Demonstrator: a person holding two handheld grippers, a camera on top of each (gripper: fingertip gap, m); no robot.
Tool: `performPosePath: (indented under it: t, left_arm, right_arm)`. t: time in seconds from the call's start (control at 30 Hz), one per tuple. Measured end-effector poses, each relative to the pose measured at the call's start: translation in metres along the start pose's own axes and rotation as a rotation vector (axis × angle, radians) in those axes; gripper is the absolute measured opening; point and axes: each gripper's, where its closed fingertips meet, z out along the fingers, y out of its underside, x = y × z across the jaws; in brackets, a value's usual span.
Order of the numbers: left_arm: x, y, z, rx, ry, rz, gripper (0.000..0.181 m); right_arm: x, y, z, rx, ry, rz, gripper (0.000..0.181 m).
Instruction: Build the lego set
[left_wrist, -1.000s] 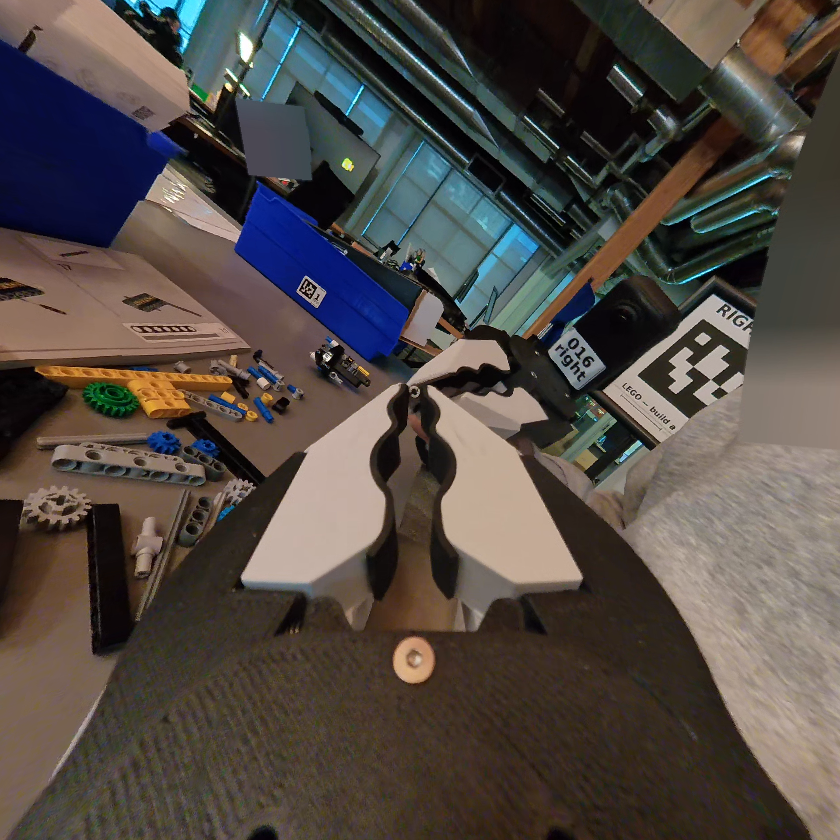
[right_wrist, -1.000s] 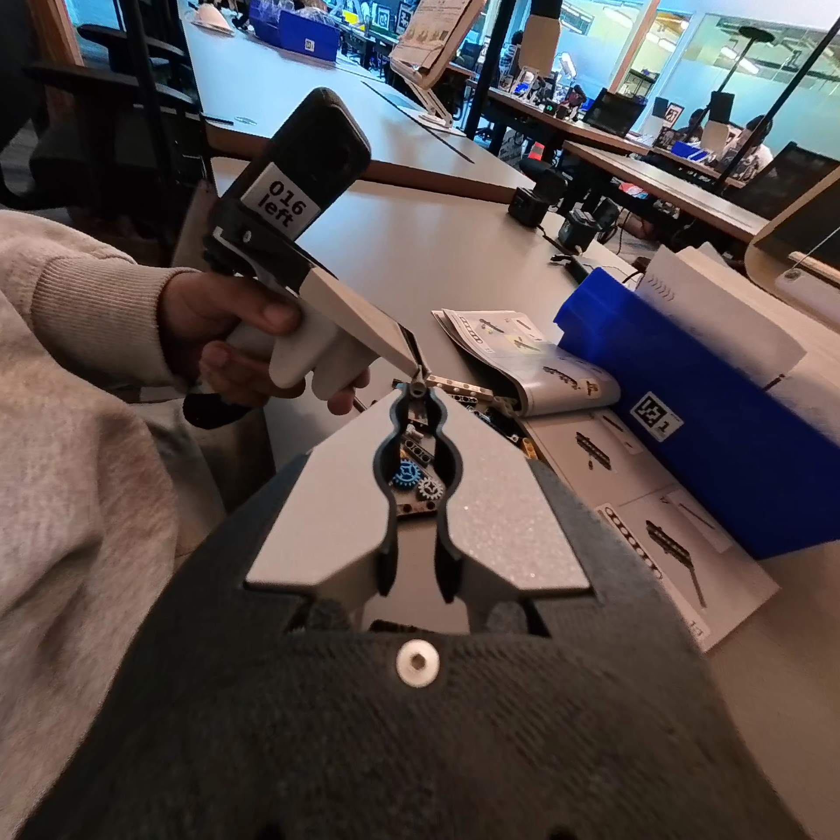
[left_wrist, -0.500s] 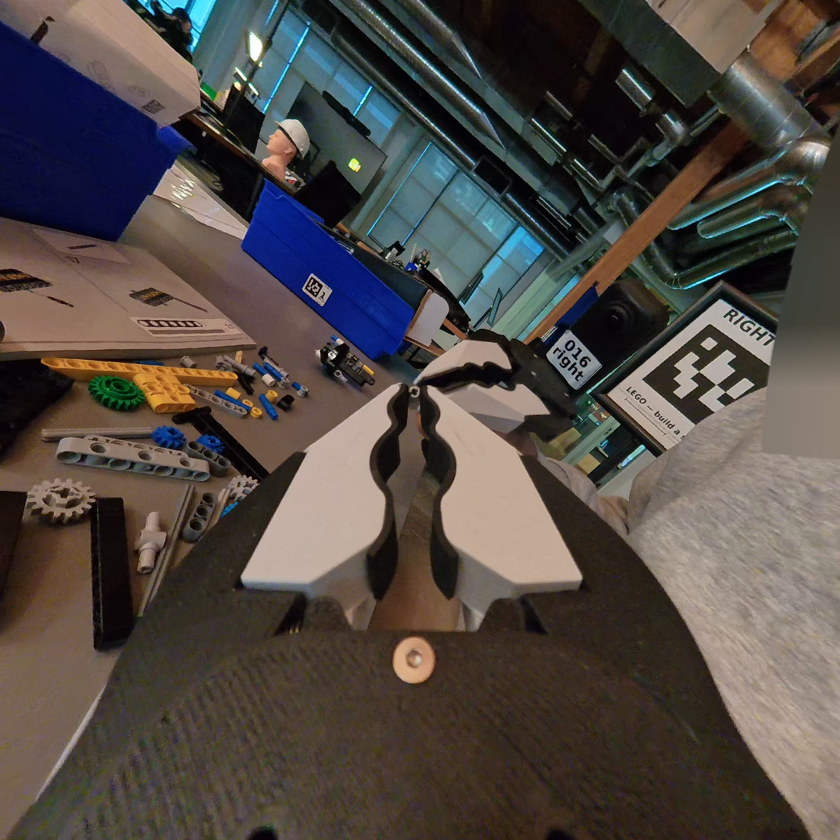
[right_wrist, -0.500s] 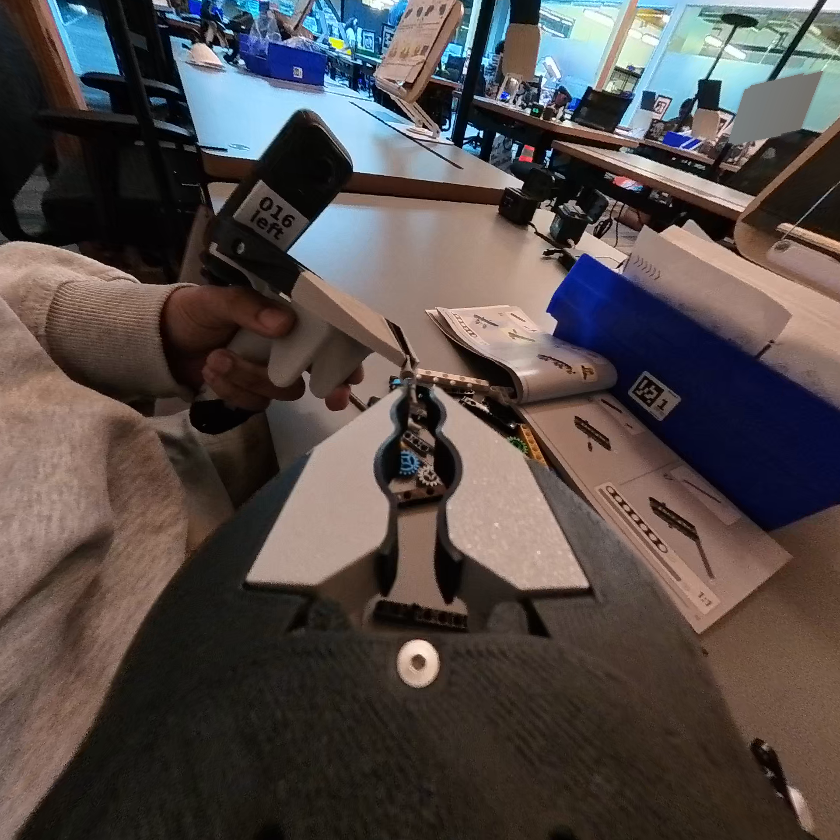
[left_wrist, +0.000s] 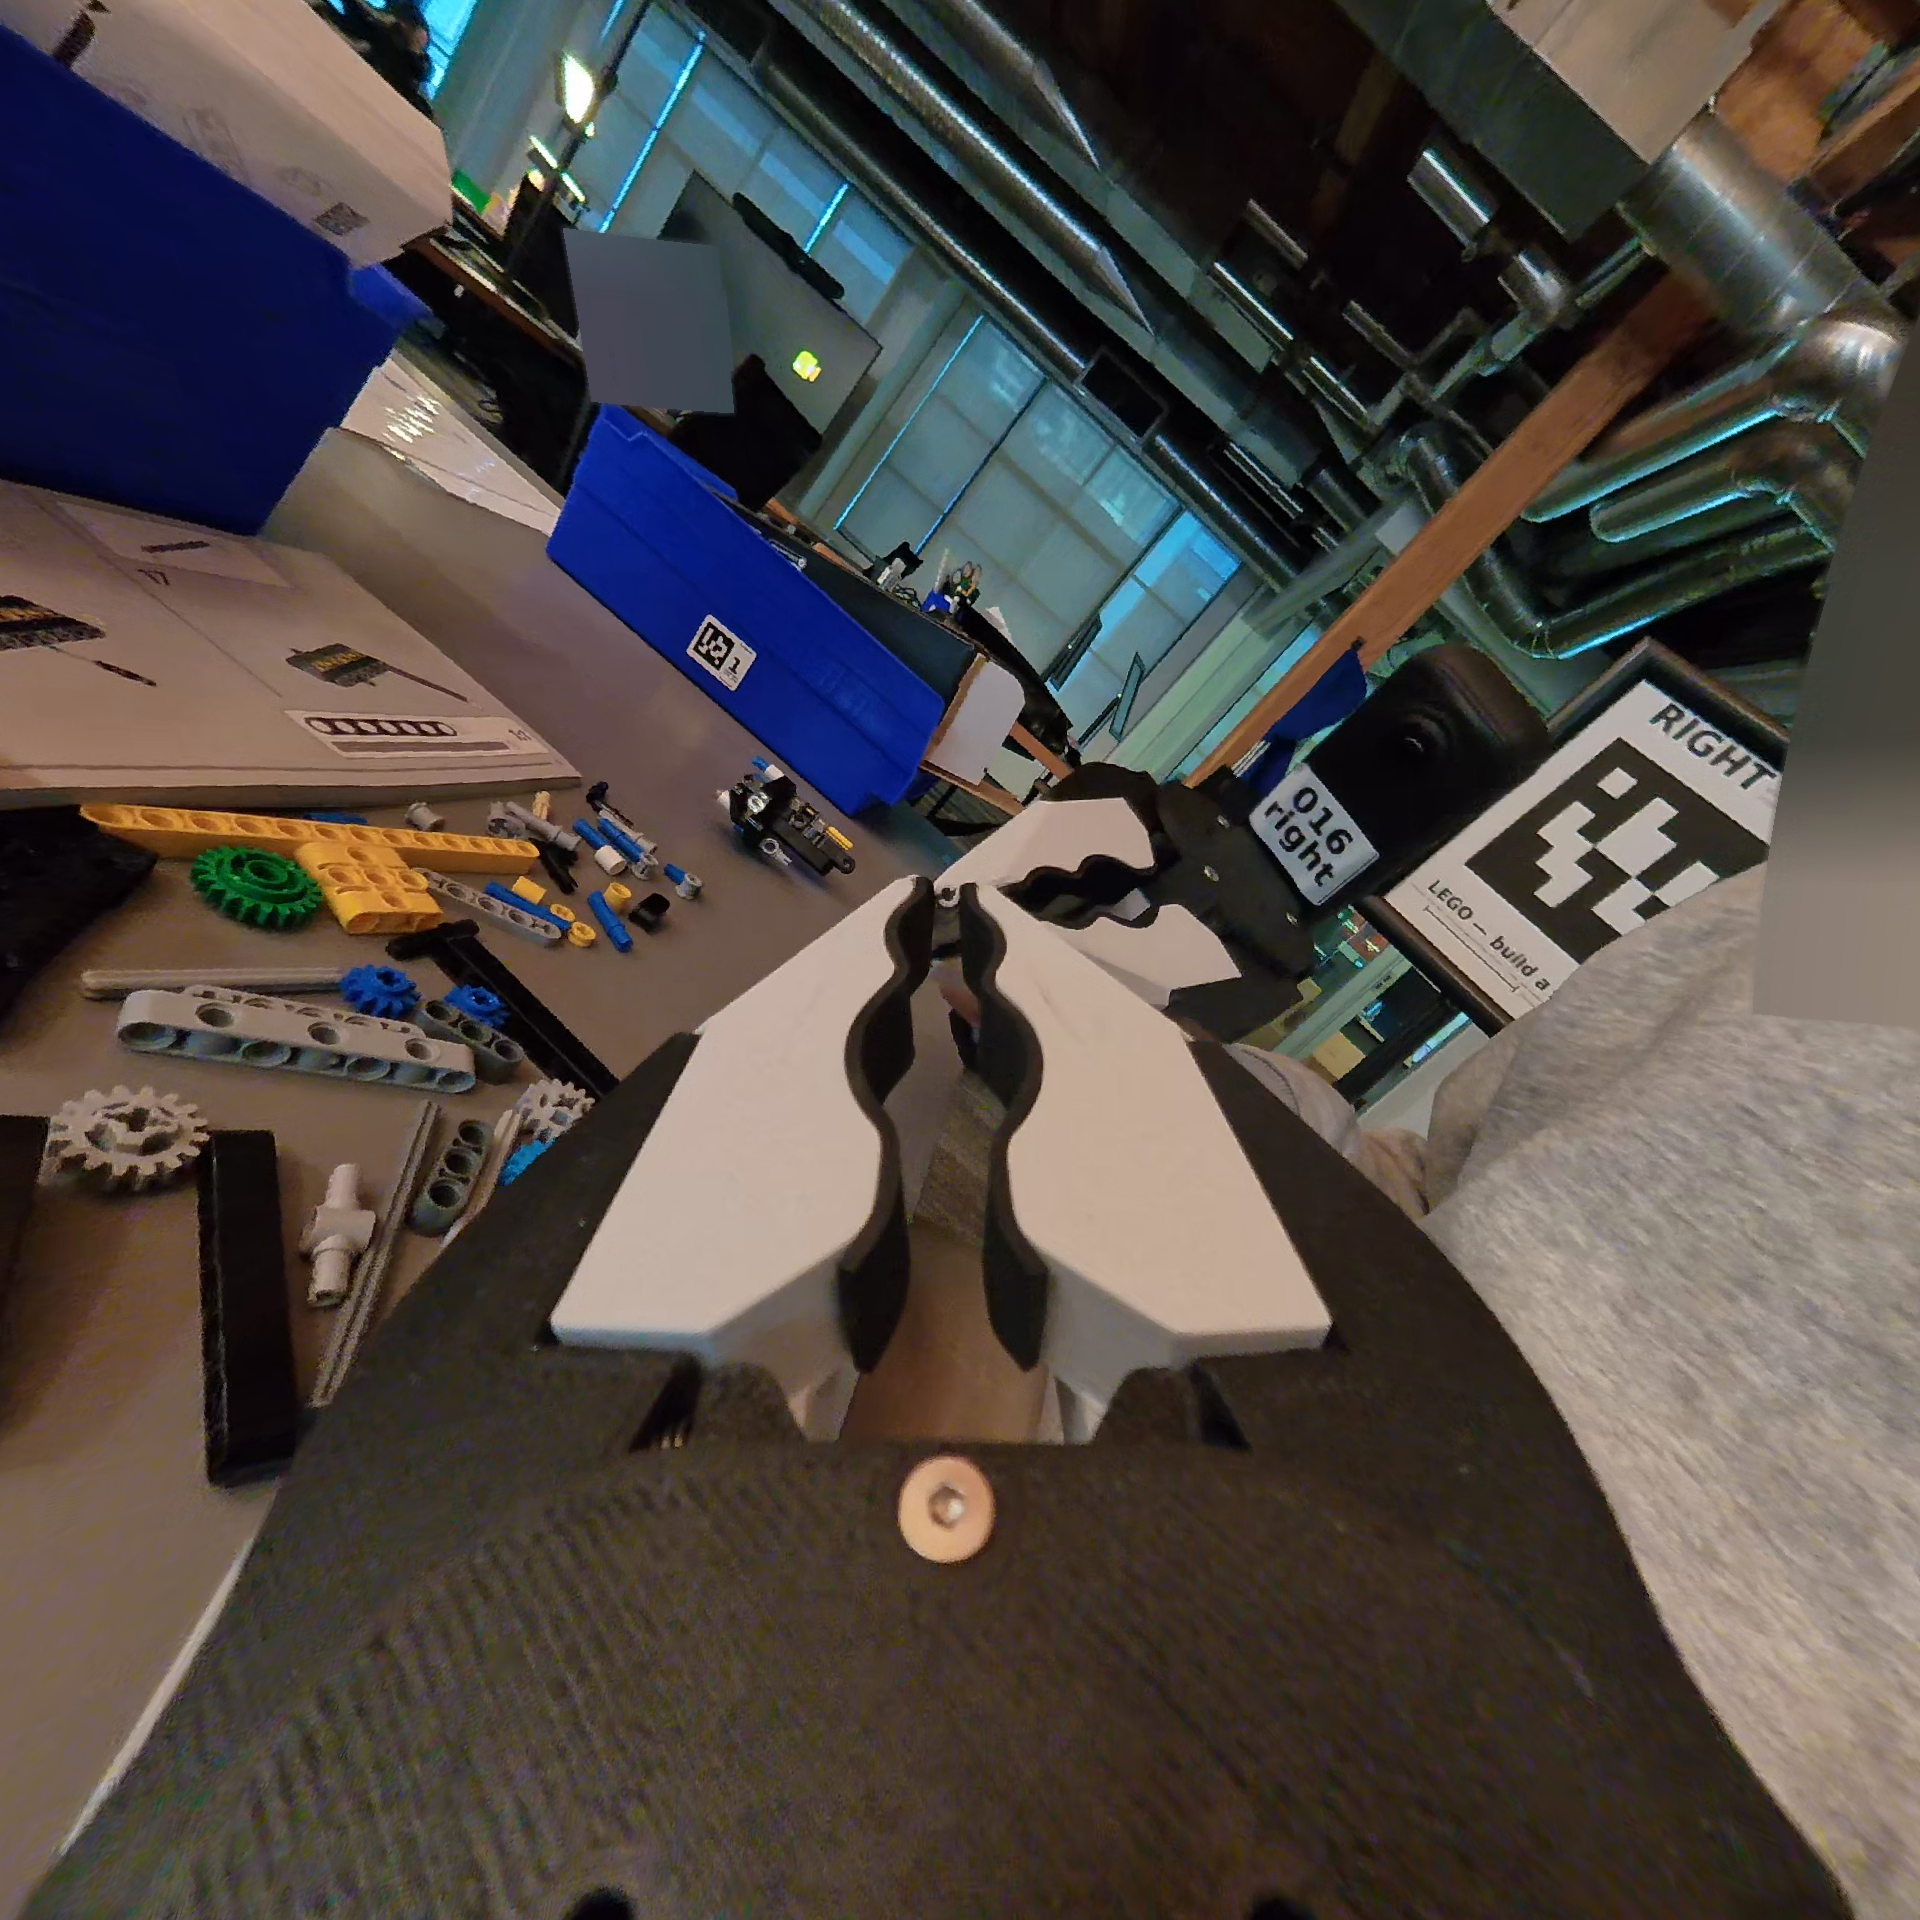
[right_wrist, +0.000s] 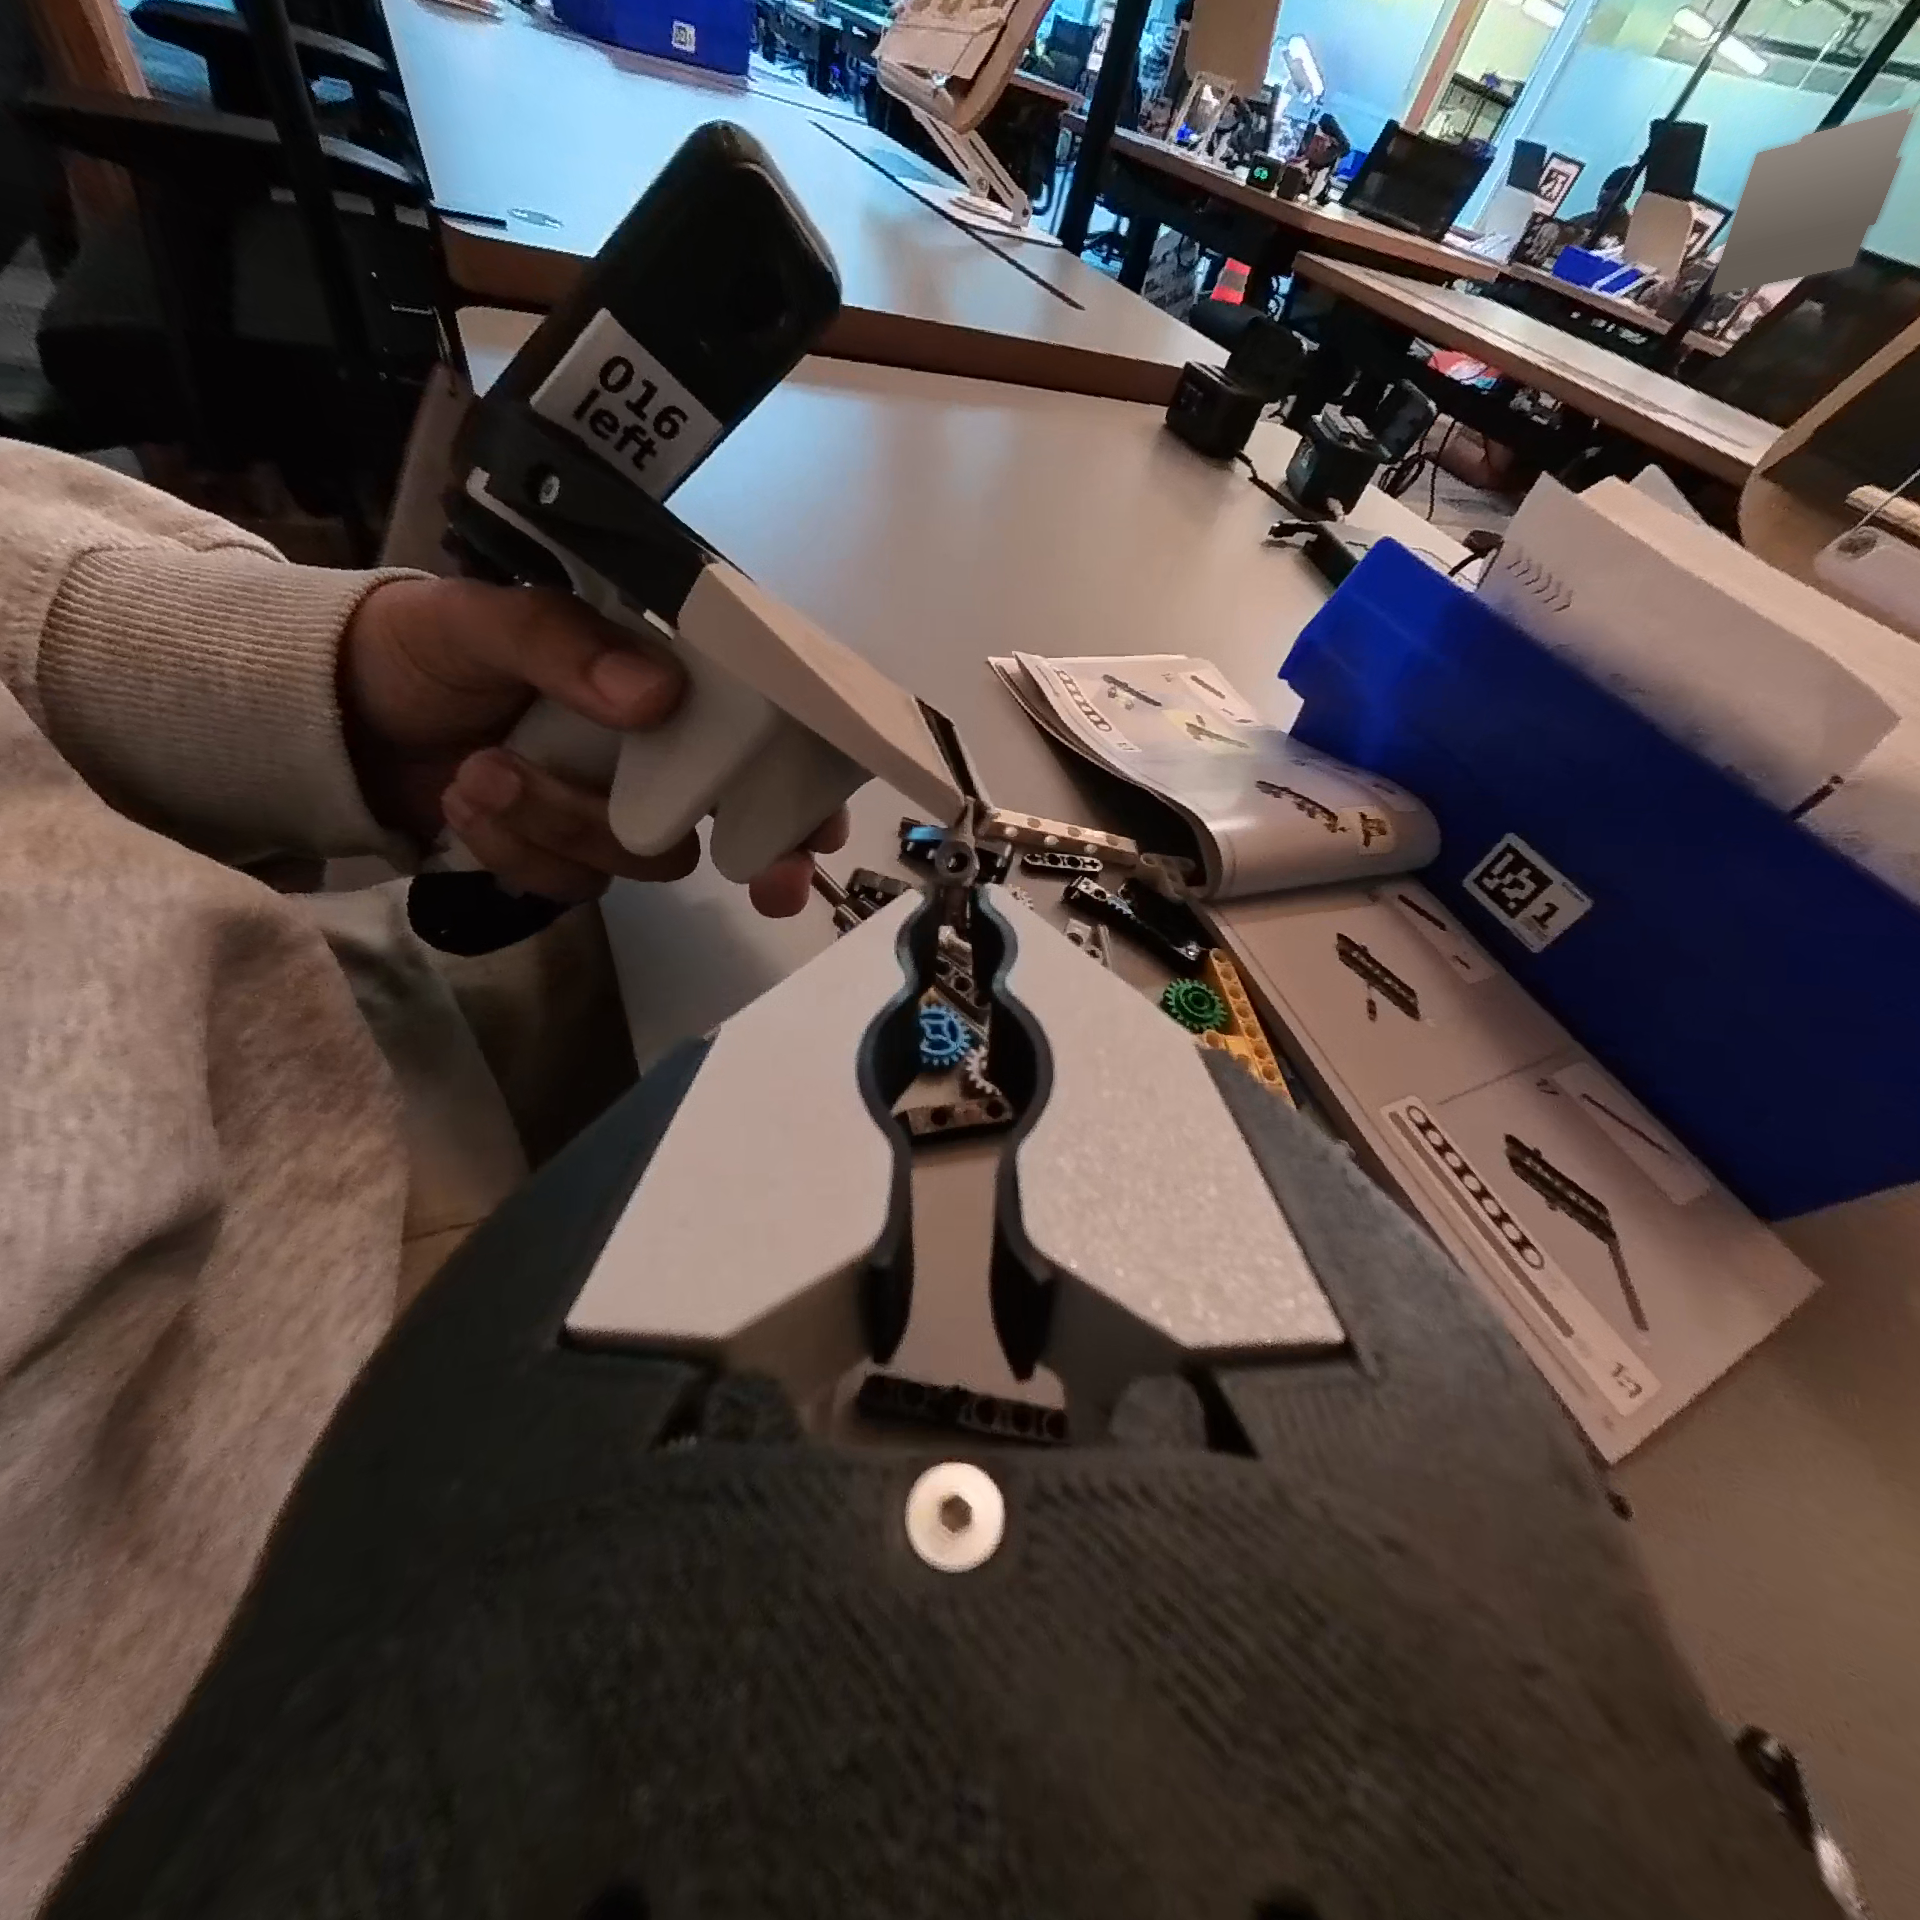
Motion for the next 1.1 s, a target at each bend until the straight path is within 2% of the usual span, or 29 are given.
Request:
performPosePath:
  t: [0.67, 0.87, 1.1]
  left_arm:
    - [-0.014, -0.018, -0.015, 0.069, -0.065, 0.006, 0.004]
    - [-0.018, -0.019, -0.019, 0.050, -0.098, 0.055, 0.004]
    - [-0.016, -0.021, -0.021, 0.062, -0.076, 0.036, 0.011]
  right_arm:
    - [0.004, -0.005, 0.034, -0.021, -0.092, 0.060, 0.002]
    - [0.002, -0.003, 0.044, -0.055, -0.132, 0.073, 0.003]
    - [0.003, -0.003, 0.047, -0.058, -0.130, 0.091, 0.002]
